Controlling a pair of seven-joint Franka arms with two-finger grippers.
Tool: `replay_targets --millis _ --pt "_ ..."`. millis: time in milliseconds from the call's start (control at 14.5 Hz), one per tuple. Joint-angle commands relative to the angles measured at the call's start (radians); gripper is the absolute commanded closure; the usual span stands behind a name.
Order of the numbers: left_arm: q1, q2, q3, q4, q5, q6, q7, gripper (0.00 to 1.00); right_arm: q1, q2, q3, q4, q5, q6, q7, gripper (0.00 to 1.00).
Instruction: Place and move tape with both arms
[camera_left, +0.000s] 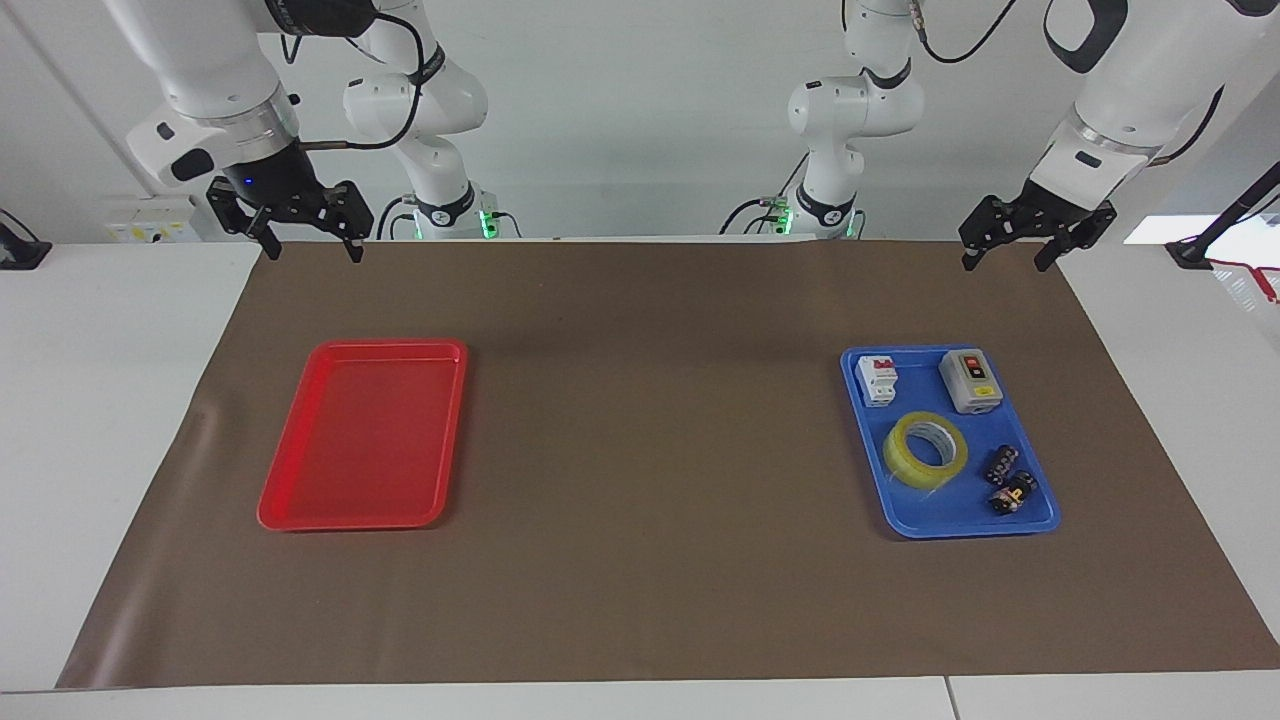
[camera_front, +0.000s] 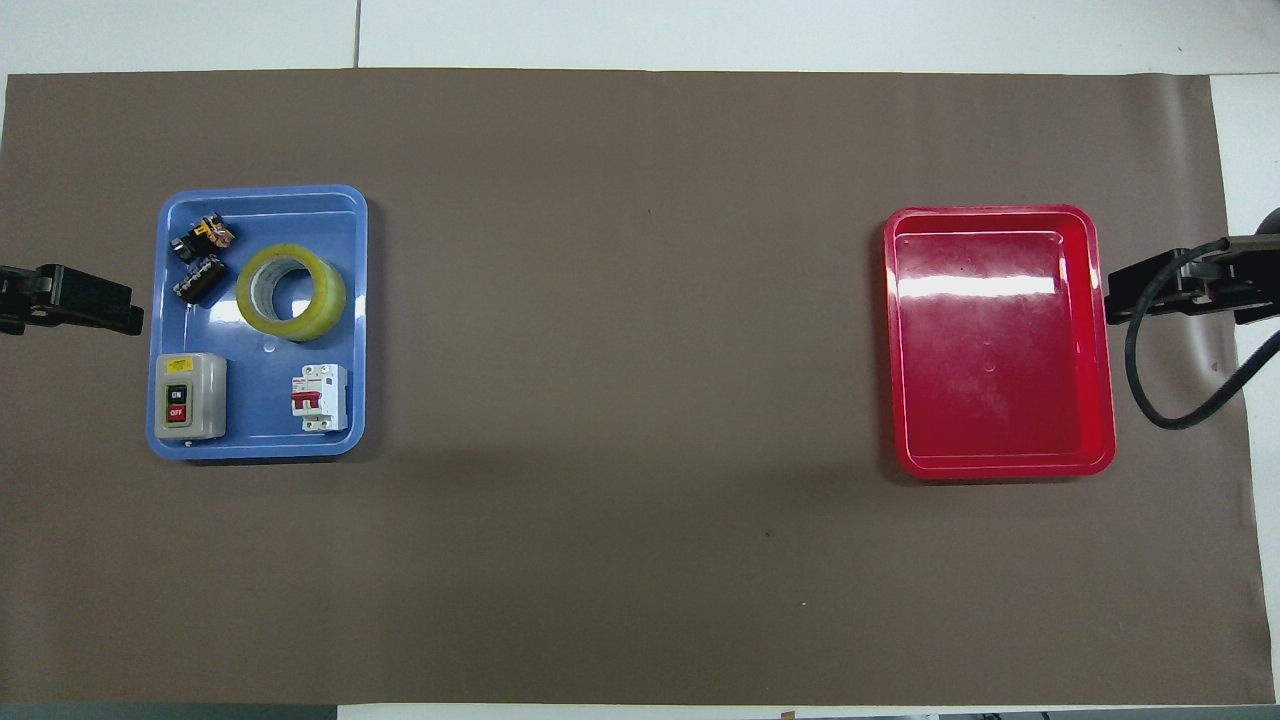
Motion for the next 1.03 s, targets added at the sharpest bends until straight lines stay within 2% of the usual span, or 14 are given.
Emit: replay_targets --millis 0,207,482,826,964 --pt "0.01 -0.037 -0.002 -0.078 -0.015 0.092 0.015 0.0 -0.009 0.002 0.003 0.006 0.014 -0.006 -0.024 0.0" --pt "0.01 -0.016 -0.002 -0.104 -0.016 0.177 0.015 0.0 -0.01 0.004 0.003 0.006 0.012 -0.006 -0.024 0.0" --pt "0.03 0.02 -0.002 -0.21 -0.016 0.342 0.02 0.0 -0.01 0.004 0.003 0.006 0.012 -0.006 -0.024 0.0" --pt "0.036 0.13 -0.002 -0.276 -0.015 0.526 0.018 0.0 -0.01 0.002 0.003 0.006 0.012 -0.006 -0.024 0.0" --pt "0.045 0.161 -0.002 -0.333 -0.016 0.621 0.018 0.0 -0.01 0.002 0.003 0.006 0.012 -0.006 -0.024 0.0"
